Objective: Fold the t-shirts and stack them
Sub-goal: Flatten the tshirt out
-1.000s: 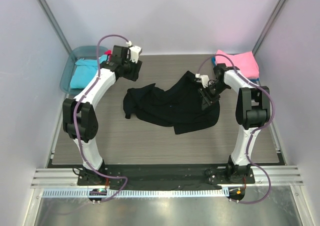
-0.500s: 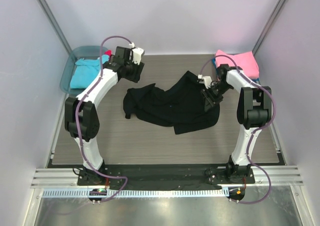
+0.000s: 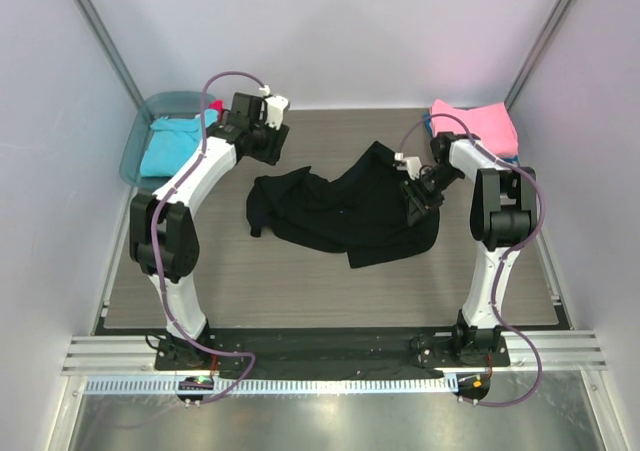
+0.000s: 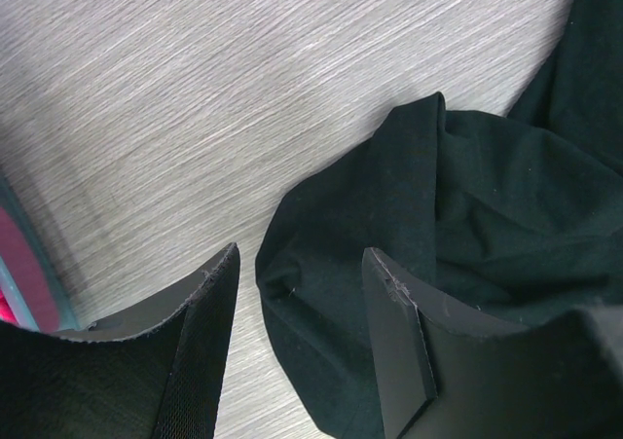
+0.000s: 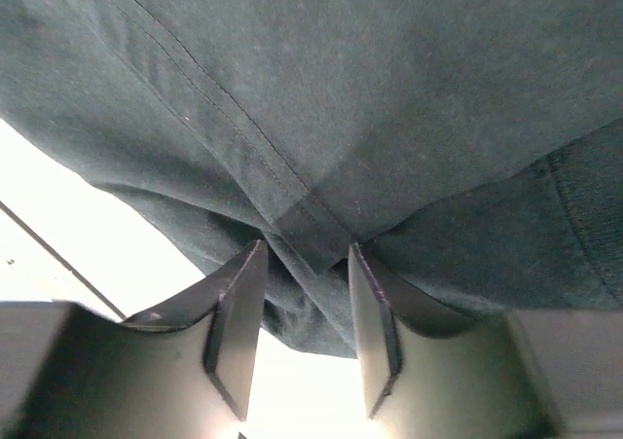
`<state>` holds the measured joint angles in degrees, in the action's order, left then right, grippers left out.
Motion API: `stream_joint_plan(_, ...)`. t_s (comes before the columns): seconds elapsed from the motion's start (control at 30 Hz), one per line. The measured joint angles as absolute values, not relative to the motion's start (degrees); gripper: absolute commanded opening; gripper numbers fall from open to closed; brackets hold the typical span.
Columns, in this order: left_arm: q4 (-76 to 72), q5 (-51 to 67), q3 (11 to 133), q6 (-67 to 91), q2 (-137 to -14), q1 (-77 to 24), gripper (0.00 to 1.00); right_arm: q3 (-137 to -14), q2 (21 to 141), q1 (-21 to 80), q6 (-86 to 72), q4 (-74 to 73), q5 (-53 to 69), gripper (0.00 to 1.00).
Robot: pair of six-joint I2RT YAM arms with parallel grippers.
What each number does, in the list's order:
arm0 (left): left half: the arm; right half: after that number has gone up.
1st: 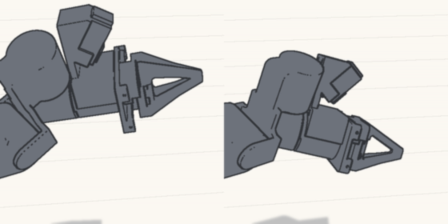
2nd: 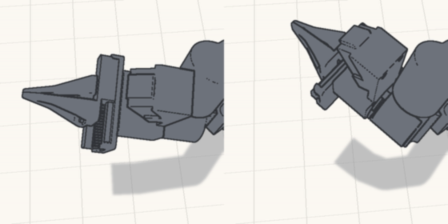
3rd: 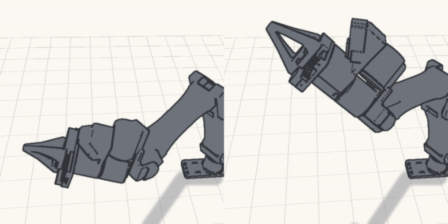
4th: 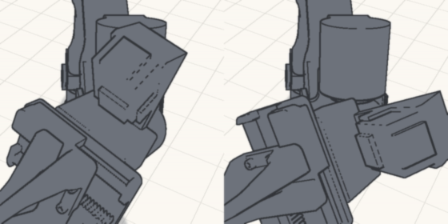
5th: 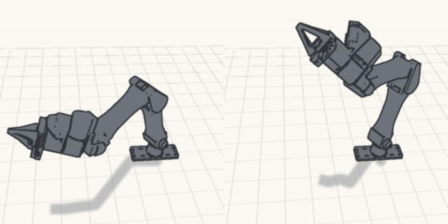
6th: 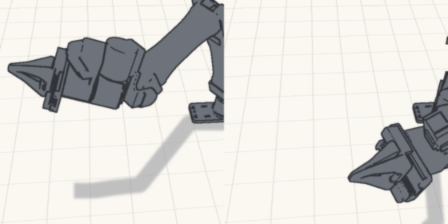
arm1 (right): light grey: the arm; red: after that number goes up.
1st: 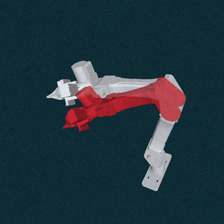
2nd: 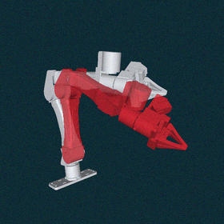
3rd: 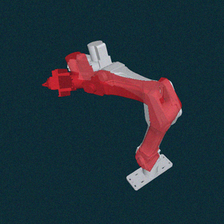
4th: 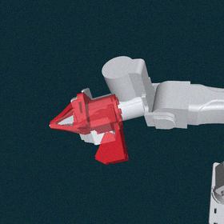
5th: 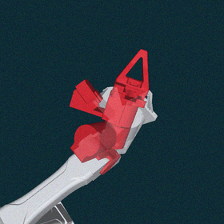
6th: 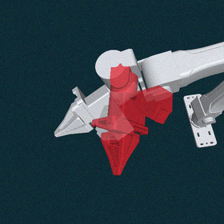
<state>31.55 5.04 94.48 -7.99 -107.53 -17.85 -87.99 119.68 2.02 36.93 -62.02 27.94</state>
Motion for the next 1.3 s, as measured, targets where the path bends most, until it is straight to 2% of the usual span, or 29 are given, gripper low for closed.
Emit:
stream_joint_plan(0.17, 31.55, 4.93, 94.48, -8.01, -107.53, -18.06, 0.56, -89.30, 119.96, 2.02, 36.51, -62.02, 28.86, 0.29)
stream_joint_plan(0.3, 31.55, 4.51, 94.48, -8.03, -107.53, -18.35, 0.56, -89.86, 120.27, 2.02, 36.16, -62.00, 29.32, 0.24)
stream_joint_plan(0.47, 31.55, 4.36, 94.48, -8.19, -107.53, -18.44, 0.56, -89.86, 120.27, 2.02, 36.03, -62.06, 29.50, 0.34)
stream_joint_plan(0.63, 31.55, 4.12, 94.45, -8.19, -107.53, -18.44, 0.56, -89.62, 120.27, 2.02, 36.14, -62.04, 29.06, 0.39)
stream_joint_plan(1.3, 31.53, 4.10, 93.71, -8.43, -107.53, -19.40, 0.56, -88.27, 120.27, 1.74, 36.07, -61.76, 27.14, 0.38)
